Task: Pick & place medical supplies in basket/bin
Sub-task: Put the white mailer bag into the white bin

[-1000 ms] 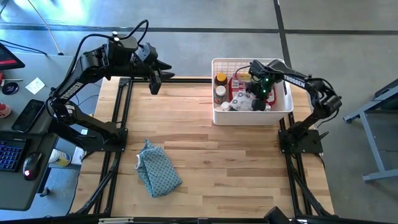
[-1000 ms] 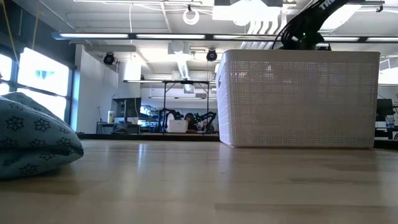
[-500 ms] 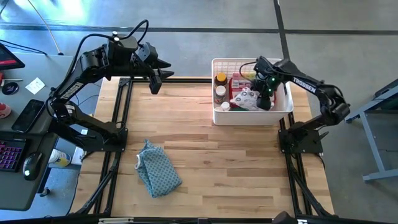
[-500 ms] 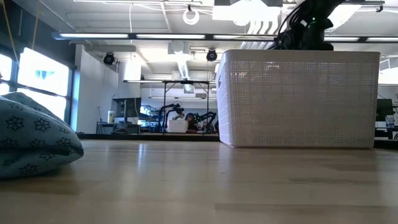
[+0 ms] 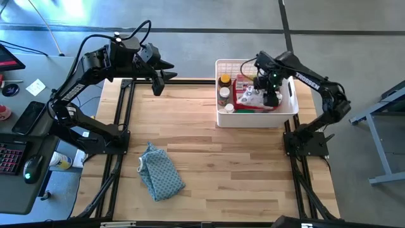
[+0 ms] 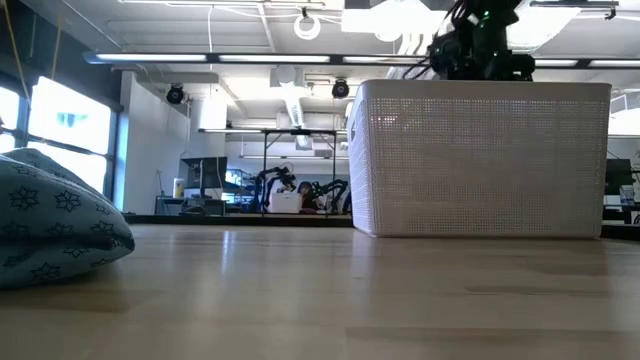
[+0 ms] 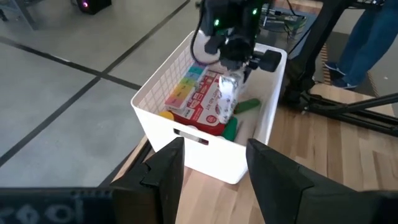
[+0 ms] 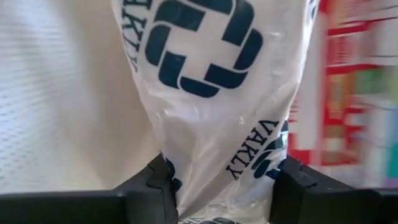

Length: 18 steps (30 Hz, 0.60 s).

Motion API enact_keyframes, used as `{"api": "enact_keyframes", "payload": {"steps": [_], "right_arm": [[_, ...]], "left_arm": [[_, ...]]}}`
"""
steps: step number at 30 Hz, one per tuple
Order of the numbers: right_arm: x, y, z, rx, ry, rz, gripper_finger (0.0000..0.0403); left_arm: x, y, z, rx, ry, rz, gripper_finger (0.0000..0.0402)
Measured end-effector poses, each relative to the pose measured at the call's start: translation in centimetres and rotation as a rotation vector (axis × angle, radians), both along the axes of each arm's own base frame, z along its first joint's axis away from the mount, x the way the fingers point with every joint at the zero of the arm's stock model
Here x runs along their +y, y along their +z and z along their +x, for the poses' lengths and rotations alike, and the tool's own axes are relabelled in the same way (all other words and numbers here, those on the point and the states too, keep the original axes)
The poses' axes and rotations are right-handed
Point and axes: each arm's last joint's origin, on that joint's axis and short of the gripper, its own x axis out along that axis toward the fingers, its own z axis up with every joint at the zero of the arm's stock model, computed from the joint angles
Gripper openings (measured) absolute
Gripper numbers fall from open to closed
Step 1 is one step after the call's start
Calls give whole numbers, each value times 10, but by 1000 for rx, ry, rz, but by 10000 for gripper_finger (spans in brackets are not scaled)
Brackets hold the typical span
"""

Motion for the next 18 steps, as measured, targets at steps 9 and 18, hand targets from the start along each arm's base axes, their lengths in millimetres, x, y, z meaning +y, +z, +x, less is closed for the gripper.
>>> {"api": "enact_keyframes", "payload": {"steps": [9,18], "right_arm": [[-3,-35,19,176,35,213,152],[-13,-55,26,317,6,196,152]], "left_arm": [[-2,1,-4,-6,5,-9,204],[-2,1,-4,-2,4,-8,204]]}}
